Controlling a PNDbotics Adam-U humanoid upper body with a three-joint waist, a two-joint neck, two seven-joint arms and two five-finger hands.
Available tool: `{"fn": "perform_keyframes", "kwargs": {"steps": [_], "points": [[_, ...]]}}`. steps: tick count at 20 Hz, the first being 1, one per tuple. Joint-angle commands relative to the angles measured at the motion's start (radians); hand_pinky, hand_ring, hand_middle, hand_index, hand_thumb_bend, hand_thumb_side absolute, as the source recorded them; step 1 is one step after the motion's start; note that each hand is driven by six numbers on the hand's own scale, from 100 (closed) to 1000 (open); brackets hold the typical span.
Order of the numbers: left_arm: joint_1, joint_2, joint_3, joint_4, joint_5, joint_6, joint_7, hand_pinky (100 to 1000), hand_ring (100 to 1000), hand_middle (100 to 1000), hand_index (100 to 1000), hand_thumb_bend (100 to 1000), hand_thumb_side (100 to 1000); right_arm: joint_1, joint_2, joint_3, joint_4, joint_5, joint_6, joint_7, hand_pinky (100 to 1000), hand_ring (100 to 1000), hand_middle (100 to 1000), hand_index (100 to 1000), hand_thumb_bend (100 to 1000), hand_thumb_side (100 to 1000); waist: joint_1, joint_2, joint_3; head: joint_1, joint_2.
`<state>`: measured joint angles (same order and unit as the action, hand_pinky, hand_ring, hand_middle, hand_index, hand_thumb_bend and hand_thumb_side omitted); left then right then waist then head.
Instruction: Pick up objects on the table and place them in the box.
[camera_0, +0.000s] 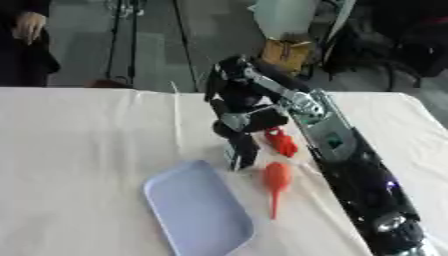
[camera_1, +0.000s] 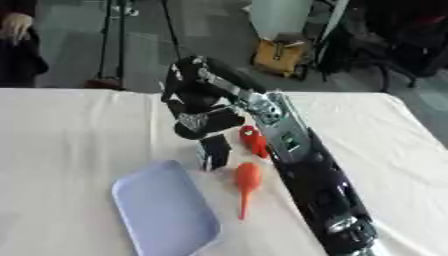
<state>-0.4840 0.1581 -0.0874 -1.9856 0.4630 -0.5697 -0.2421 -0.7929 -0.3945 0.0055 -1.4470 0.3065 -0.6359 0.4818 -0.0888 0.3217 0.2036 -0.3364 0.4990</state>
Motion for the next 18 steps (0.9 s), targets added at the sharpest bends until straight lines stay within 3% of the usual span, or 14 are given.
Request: {"fn": "perform_keyframes", "kwargs": {"steps": [1, 13, 18], "points": [[-0.019, -0.002, -0.006, -0.014, 0.010, 0.000, 0.007, 837, 799, 683, 655, 161, 924, -0.020, 0.003, -0.012, -0.005, 0.033, -0.261, 0.252, 405, 626, 533, 537, 100, 100, 0.001, -0.024, 0.002, -0.007, -0.008], [-0.060, -0.015, -0.018, -0.014, 0.048, 0.001, 0.007, 844, 796, 677, 653, 164, 918, -0.011, 0.100, -0.042, -0.012, 0.164, -0.226, 0.240, 405, 626, 532, 537, 100, 100, -0.005, -0.016, 0.017, -0.016, -0.023], [-0.069, -0.017, -0.020, -0.014, 0.052, 0.008, 0.006, 844, 796, 677, 653, 164, 918, 0.010, 0.147, -0.051, -0.043, 0.272, -0.215, 0.207, 406, 625, 532, 535, 100, 100, -0.009, -0.013, 0.015, -0.017, -0.023]]}}
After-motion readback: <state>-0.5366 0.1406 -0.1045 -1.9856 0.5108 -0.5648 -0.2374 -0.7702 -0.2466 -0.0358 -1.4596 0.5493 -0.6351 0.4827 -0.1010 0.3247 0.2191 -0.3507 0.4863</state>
